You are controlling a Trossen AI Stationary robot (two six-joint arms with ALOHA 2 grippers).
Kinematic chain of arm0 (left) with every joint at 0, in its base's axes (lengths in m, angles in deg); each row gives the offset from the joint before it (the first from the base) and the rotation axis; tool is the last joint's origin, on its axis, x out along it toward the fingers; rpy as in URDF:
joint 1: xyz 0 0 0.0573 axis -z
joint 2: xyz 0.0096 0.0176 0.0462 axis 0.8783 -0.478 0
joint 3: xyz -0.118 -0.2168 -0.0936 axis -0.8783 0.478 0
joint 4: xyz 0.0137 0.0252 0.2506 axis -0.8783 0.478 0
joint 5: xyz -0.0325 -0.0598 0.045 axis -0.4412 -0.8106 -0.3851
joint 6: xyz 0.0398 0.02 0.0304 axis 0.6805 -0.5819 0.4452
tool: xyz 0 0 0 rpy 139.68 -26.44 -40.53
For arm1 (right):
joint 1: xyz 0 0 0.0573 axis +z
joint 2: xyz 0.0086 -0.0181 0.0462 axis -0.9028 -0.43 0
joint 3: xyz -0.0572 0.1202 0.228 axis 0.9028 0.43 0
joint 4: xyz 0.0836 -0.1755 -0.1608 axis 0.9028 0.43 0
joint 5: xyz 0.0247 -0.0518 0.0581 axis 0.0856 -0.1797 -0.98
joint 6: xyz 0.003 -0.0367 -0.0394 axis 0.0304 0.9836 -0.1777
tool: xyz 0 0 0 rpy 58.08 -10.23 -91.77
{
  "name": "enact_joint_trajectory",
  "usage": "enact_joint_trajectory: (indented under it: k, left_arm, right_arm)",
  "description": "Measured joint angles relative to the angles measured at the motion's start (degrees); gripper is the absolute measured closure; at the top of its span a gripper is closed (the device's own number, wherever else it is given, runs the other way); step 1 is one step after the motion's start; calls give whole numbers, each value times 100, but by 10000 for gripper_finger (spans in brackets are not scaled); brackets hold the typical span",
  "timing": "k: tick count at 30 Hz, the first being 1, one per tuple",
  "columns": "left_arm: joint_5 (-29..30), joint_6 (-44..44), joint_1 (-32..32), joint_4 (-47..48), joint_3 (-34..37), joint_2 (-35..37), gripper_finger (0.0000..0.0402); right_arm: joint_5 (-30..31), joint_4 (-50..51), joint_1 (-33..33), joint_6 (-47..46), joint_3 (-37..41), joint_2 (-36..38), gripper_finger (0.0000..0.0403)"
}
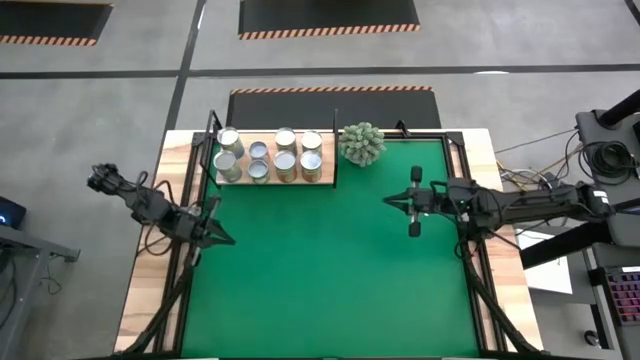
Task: Pick and place cans onto a shelf
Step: Return to Home Position
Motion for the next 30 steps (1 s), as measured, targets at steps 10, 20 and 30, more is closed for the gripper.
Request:
enact_joint_trajectory:
  k: [10,20,30]
  left_arm:
    - [121,18,-10,-71,300,502,402]
    - [452,121,-16,-128,634,1008,402]
    - [437,88,-29,-217,734,1010,402]
  right_arm:
    - [-1,34,0,0,666,1107,394]
    - [-28,259,0,-91,1221,2100,394]
    - [-540,492,1,86,1519,2891,394]
